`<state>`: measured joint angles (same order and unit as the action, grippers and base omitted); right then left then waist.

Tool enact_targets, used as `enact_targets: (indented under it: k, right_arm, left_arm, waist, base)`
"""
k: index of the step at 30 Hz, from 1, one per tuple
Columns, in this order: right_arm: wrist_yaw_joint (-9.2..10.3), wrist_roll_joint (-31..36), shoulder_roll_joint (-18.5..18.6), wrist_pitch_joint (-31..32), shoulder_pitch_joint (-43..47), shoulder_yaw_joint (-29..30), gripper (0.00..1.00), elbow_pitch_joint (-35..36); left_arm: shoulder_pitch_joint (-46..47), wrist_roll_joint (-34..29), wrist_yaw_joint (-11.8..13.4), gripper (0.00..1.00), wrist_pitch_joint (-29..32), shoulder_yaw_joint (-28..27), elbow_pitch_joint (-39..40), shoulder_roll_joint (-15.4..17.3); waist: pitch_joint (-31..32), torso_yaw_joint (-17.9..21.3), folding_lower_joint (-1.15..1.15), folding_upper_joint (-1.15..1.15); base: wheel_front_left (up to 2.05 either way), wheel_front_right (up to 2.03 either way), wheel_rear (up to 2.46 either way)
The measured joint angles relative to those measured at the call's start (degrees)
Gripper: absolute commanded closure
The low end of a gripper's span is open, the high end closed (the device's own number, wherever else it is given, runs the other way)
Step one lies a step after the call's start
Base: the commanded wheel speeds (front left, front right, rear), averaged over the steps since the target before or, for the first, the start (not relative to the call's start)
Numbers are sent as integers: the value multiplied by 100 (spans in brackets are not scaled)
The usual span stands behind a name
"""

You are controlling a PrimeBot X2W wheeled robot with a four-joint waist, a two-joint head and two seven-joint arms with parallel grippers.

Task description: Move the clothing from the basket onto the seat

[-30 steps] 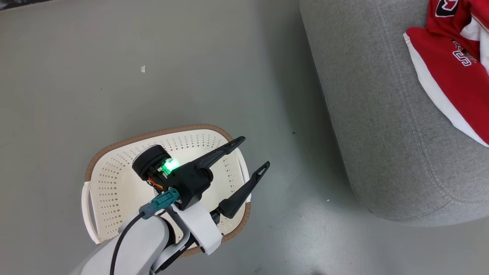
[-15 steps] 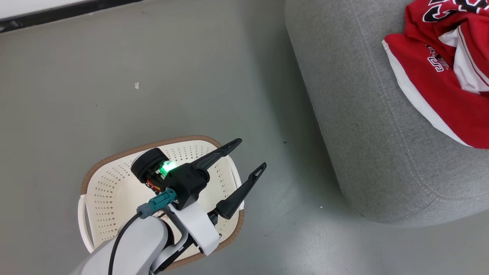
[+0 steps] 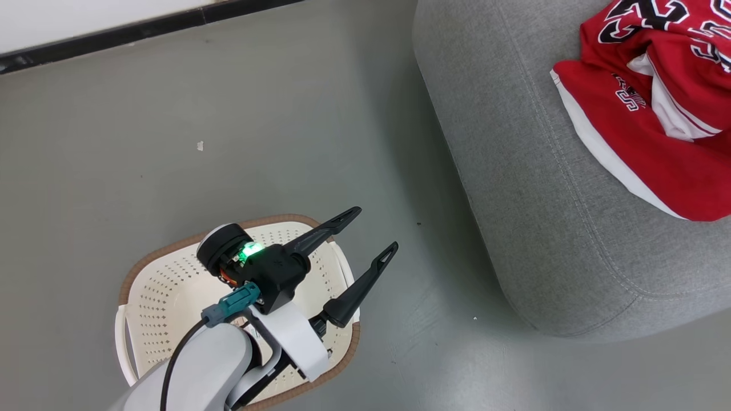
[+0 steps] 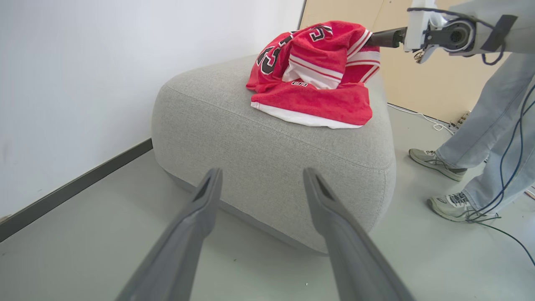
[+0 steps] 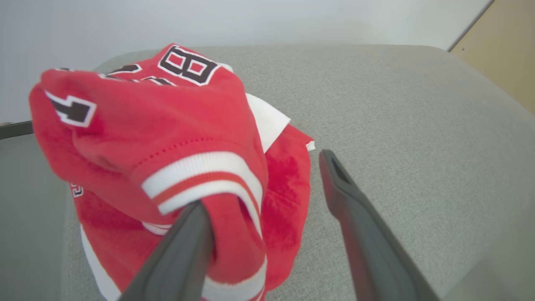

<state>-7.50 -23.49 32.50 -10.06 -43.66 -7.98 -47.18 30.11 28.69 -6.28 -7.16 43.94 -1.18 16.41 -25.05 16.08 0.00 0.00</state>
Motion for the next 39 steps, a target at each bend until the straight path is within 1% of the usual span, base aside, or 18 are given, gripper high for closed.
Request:
enact_targets:
  k: [10, 16, 20, 22, 24, 30, 35, 39]
  right_arm:
    - [0, -69, 24, -26, 18, -390, 0, 229]
    - [0, -69, 174, -133, 236, -417, 0, 337]
    - [0, -69, 203, -204, 243, -481, 0, 471]
    - [0, -69, 219, -257, 260, -553, 0, 624]
    - [0, -70, 222, -265, 338, -576, 0, 664]
    - [0, -182, 249, -328, 498, -636, 0, 790]
    - [0, -180, 230, -368, 503, -719, 0, 1012]
    - [0, -226, 205, -391, 548, -778, 0, 1143]
  left_arm:
    - [-8, 9, 0, 0, -136, -47, -134, -22]
    - [-39, 58, 9, 0, -257, -181, -190, -26]
    - [-135, 105, 19, 0, -311, -248, -261, -21]
    - [-149, 107, 48, 0, -376, -289, -303, -24]
    - [-149, 126, 103, 0, -379, -326, -322, -24]
    - [-242, 155, 161, 0, -455, -444, -350, -29]
    - [-338, 166, 220, 0, -504, -537, -368, -29]
    - [-375, 214, 314, 0, -556, -602, -371, -34]
  waist:
    - [239, 31, 0, 0]
    - [414, 43, 0, 0]
    - [533, 51, 0, 0]
    - [627, 55, 0, 0]
    - [689, 53, 0, 0]
    - [873, 23, 0, 0]
    - [1029, -35, 0, 0]
    - [1148, -110, 0, 0]
  base:
    - [0, 0, 0]
    - [0, 0, 0]
    - [0, 0, 0]
    - [0, 0, 0]
    - [0, 0, 0]
    - [0, 0, 0]
    - [0, 0, 0]
    - [0, 0, 0]
